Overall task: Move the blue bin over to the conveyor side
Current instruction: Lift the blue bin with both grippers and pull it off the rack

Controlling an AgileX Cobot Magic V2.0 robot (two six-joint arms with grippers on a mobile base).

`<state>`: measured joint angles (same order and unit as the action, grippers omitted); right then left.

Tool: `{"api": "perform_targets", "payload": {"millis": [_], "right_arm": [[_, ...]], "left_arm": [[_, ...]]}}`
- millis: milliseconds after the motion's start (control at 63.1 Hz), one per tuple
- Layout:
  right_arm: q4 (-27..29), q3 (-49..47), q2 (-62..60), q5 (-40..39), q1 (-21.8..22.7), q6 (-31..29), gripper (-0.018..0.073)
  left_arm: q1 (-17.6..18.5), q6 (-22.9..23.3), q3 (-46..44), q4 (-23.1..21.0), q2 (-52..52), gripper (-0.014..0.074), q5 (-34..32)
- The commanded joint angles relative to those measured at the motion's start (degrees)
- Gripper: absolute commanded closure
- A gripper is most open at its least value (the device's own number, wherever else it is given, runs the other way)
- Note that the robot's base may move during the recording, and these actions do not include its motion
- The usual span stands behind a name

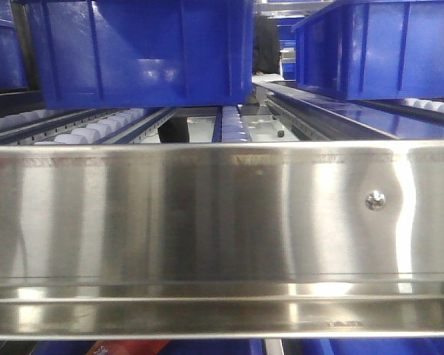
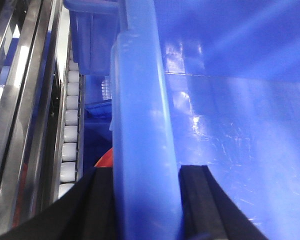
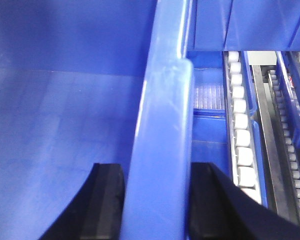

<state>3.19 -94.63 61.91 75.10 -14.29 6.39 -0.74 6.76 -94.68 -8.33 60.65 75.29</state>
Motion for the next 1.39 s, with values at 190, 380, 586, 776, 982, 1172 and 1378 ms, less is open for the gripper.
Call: {"api": "perform_targets", "payload": {"millis": [190,380,586,776,982,1172,1378], "right_arm": [[-4.57,-0.62,-1.31,-5.59,0.31,-1.45,0.0640],[-4.57,-0.62,-1.31,-5.59,0.31,-1.45,0.0640],[-4.57,-0.62,-1.31,-5.59,0.31,-1.45,0.0640],[-4.57,-0.62,-1.31,-5.59,0.31,-1.45,0.0640],[-4.57,-0.62,-1.31,-5.59,0.31,-1.45,0.0640],[-4.57,-0.62,-1.31,-5.59,0.31,-1.45,0.0640],[-4.57,-0.62,-1.31,-5.59,0.31,-1.45,0.0640]], "left_arm": [[-0.23,-0.61,-0.71,3.19,-1.49,0.0616,-5.32],[-0.23,-0.61,-0.71,3.19,-1.49,0.0616,-5.32],[-0.23,-0.61,-0.71,3.19,-1.49,0.0616,-5.32],[-0.23,-0.61,-0.71,3.28,-1.49,0.0616,-5.32],[-0.23,-0.61,-0.71,3.28,-1.49,0.0616,-5.32],[-0.23,-0.61,-0.71,3.28,-1.49,0.0616,-5.32],[-0.23,-0.61,-0.71,3.28,-1.49,0.0616,-5.32]]}}
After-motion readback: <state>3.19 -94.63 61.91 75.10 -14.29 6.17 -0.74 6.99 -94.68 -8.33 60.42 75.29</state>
